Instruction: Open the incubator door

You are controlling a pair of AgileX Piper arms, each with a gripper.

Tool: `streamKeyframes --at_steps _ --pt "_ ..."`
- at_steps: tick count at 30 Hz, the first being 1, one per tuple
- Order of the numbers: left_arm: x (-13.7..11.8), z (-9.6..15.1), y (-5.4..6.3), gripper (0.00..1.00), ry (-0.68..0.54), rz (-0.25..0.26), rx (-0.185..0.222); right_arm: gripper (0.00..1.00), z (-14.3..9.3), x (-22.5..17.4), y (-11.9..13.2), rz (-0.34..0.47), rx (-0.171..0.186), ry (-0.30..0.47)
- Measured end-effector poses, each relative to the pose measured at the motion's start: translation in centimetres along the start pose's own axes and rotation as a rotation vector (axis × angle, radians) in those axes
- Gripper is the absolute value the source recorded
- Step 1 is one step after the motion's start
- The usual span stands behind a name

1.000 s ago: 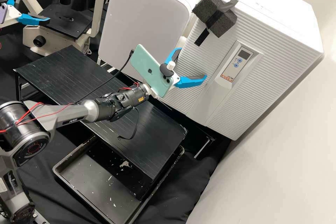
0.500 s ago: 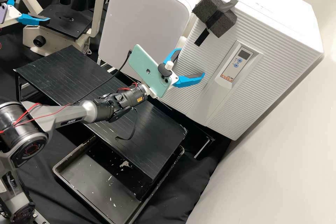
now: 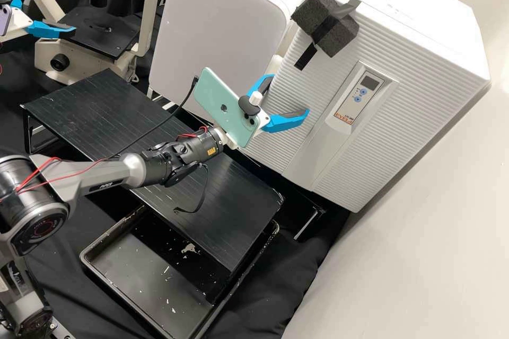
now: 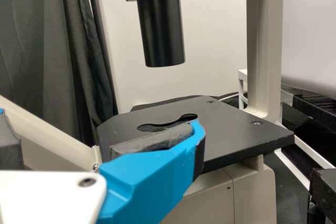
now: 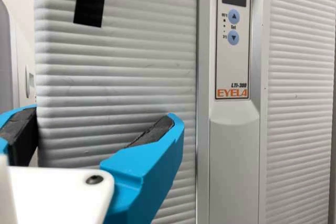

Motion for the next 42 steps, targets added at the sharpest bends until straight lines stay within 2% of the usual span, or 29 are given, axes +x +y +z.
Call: streamKeyframes --at_steps 8,17,21,24,25,26,30,32,34,36,38,42 --pt "0.0 0.0 0.0 1.00 0.000 0.000 0.000 0.00 0.4 -0.6 0.9 -0.011 -0.024 0.020" --pt "0.0 0.0 0.0 1.00 0.000 0.000 0.000 0.00 1.0 -2.0 2.0 -0.017 -0.012 0.035" --pt "0.0 0.0 0.0 1.00 0.000 0.000 0.000 0.00 1.3 -4.0 2.5 0.002 0.001 0.033" --pt "0.0 0.0 0.0 1.00 0.000 0.000 0.000 0.00 1.4 -6.0 2.9 0.030 0.031 0.016" --pt "0.0 0.0 0.0 1.00 0.000 0.000 0.000 0.00 1.4 -6.7 3.1 0.042 0.046 0.007" --pt "0.0 0.0 0.0 1.00 0.000 0.000 0.000 0.00 1.4 -7.6 3.3 0.065 0.079 -0.011" --pt "0.0 0.0 0.0 1.00 0.000 0.000 0.000 0.00 1.0 -10.3 3.2 0.105 0.155 -0.040" --pt "0.0 0.0 0.0 1.00 0.000 0.000 0.000 0.00 0.8 -11.5 3.0 0.111 0.169 -0.048" --pt "0.0 0.0 0.0 1.00 0.000 0.000 0.000 0.00 0.3 -12.8 2.7 0.108 0.152 -0.037" --pt "0.0 0.0 0.0 1.00 0.000 0.000 0.000 0.00 0.1 -14.1 2.3 0.116 0.157 -0.040" --pt "0.0 0.0 0.0 1.00 0.000 0.000 0.000 0.00 -0.2 -15.2 2.2 0.121 0.144 -0.020" --pt "0.0 0.0 0.0 1.00 0.000 0.000 0.000 0.00 -0.9 -17.5 1.3 0.080 0.083 0.046"
